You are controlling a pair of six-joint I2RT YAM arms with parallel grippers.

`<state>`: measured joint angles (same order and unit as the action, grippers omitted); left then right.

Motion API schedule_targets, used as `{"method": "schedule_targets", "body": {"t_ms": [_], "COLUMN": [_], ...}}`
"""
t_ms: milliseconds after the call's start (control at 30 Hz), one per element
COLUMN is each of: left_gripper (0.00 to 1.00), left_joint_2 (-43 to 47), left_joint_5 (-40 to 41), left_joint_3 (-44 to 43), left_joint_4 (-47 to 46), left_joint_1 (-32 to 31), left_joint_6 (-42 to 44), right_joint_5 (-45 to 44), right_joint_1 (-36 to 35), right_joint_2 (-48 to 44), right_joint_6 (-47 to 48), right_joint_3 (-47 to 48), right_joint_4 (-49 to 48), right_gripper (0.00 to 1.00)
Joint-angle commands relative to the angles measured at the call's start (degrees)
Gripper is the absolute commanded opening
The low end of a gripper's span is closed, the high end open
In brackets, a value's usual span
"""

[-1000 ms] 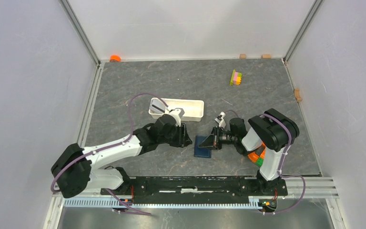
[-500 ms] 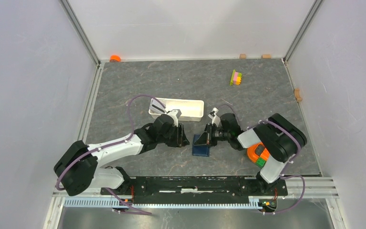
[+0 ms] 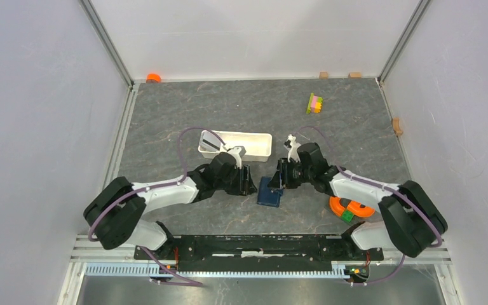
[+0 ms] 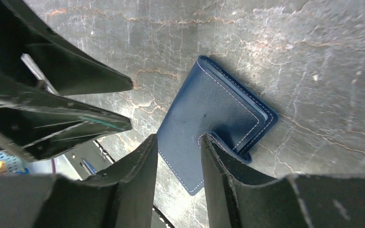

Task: Put the credit cards into the card holder
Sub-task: Close the card holder at the center of the board.

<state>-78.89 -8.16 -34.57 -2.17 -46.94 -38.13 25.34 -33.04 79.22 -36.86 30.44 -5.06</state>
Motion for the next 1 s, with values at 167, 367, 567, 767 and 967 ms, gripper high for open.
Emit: {"method": "schedule_targets", "body": {"t_ms": [167,367,567,767,967], "left_gripper": [0.59,0.59,0.53,0.49,0.45], "left_joint_2": [-8.9,-12.9,-16.3,-16.7,-17.1], "left_joint_5": [-4.5,-6.1,-9.2,-9.6,-8.6], "left_joint_3": [-3.4,-4.1,-2.9,-1.8,-1.6], "left_joint_4": [-8.3,-11.1,-16.4,-19.6,-19.2], "left_joint_1": [0.1,-0.1,-1.3,-2.6,-2.6], "left_joint_6": [-0.7,-0.8,-3.0,-4.3,-3.6], "right_joint_5": [-17.0,-27.3,-30.9,-35.3,-42.7], "right_joint_1": [-3.8,-9.1,-13.8,-16.6,-18.7], "right_joint_2": [-7.8,-5.4,-2.6,-0.1,2.3], "right_joint_6": [6.9,4.3,0.4,-1.1,-1.2], "right_joint_3": [8.0,10.9,11.3,13.1,16.6], "right_joint_4": [18.0,23.0,22.5,23.8,28.7], "right_gripper": [0.48,0.43,0.41,0.40,0.39]}}
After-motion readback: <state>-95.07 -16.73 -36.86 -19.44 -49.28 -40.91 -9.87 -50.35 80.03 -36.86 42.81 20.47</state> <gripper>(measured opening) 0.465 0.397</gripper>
